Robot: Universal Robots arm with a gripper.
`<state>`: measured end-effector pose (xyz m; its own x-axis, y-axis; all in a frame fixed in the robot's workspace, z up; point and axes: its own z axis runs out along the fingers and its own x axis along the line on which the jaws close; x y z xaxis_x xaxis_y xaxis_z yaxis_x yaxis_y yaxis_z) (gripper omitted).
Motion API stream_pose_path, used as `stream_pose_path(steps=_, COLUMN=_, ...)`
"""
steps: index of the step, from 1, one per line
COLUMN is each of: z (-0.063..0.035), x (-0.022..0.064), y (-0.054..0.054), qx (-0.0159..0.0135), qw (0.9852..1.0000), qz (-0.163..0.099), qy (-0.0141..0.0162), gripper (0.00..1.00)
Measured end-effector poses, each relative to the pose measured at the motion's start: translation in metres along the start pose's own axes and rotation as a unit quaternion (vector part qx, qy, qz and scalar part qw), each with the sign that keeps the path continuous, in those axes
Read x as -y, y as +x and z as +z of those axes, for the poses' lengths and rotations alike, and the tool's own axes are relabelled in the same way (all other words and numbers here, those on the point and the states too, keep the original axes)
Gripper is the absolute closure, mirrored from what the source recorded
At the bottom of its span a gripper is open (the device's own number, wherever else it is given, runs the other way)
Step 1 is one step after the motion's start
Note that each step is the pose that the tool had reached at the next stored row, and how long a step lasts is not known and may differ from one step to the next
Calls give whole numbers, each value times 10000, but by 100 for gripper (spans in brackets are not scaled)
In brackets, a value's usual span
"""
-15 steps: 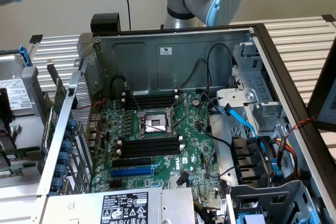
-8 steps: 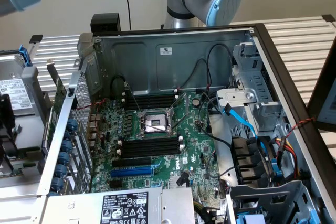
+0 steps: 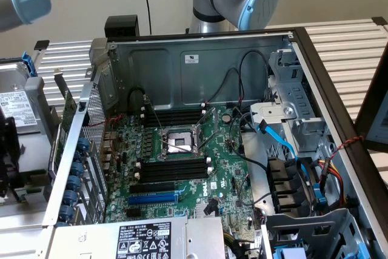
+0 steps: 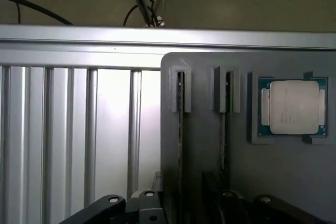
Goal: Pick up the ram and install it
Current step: 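Pick up the ram and move it above insertion slot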
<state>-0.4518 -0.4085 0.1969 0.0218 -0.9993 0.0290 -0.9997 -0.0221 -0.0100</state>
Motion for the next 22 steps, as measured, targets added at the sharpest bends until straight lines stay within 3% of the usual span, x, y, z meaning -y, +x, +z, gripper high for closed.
stream_pose_path(steps=2, z=12, x=-1, y=0, qx=0, qw=10000, qz=0, qy=-1, gripper=73)
stream_pose_path(steps=3, z=11, x=0, y=0, qx=-1, qw=10000, qz=1, qy=-1, gripper=73)
stream_pose_path(steps=5, z=-49, x=0, y=2, qx=0, qw=10000, qz=1, qy=0, gripper=84)
stream_pose_path(steps=22, z=-817, x=25, y=62, qx=0, qw=10000, qz=1, qy=0, gripper=87)
